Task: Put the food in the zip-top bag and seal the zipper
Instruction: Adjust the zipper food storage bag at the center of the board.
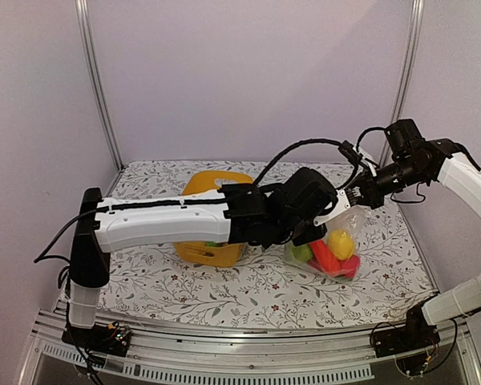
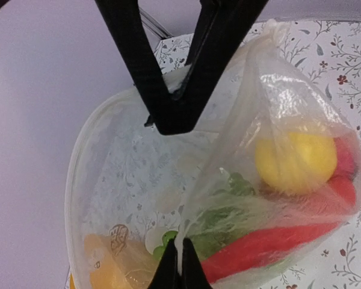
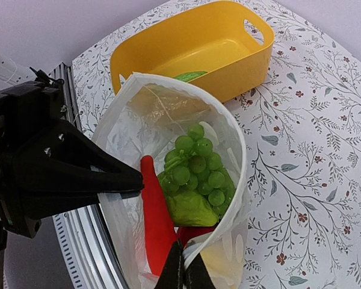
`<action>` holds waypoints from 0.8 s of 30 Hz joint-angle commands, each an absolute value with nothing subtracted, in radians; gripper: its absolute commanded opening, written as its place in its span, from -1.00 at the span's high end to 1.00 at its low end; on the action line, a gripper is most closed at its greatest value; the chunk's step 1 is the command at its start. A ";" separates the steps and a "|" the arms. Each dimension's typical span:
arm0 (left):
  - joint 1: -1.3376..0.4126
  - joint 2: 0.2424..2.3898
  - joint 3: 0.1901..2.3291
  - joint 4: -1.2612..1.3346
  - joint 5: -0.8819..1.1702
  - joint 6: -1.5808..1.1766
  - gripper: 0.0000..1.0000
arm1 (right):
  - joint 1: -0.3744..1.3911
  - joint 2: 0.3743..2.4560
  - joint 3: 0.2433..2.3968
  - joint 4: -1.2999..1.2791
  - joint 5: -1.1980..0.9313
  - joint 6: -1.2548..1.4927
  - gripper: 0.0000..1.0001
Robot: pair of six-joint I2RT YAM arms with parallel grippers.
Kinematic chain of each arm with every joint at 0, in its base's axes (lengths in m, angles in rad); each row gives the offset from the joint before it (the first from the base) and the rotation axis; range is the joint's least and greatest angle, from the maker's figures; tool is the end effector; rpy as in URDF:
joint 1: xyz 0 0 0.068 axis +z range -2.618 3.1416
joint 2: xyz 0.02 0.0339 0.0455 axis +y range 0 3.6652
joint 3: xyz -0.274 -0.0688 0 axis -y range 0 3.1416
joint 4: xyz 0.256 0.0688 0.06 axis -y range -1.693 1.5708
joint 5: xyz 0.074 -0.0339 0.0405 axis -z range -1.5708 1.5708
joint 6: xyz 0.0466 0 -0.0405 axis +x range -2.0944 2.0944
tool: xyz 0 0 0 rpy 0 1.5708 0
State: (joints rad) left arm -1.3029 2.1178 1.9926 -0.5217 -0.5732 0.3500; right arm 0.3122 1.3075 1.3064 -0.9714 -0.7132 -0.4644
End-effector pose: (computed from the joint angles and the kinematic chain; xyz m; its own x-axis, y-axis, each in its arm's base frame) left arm 0.1605 -0.4893 0.3069 0.0887 0.7653 -0.6375 0.7082 0.4016 0.5807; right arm 0.2440 0.1108 0.3475 -0.4420 -0.4986 -0.7457 -0.8734 0.4286 0.2311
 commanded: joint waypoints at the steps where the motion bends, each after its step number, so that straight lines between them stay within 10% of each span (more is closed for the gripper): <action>1: -1.311 2.061 1.928 -0.364 -0.632 0.364 1.00 | 0.320 1.326 1.321 -0.927 -0.748 -0.462 1.00; 16: -1.306 2.176 1.958 -0.383 -0.592 0.293 0.98 | 0.320 1.396 1.282 -0.847 -0.607 -0.436 1.00; 24: -1.312 2.118 1.933 -0.383 -0.572 0.246 0.36 | 0.320 1.368 1.282 -0.843 -0.622 -0.417 1.00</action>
State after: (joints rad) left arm -1.3083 2.1605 1.9366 -0.3996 -0.5949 0.2802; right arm 0.3141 1.3895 1.2804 -0.8562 -0.6147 -0.4301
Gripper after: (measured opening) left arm 0.247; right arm 0.007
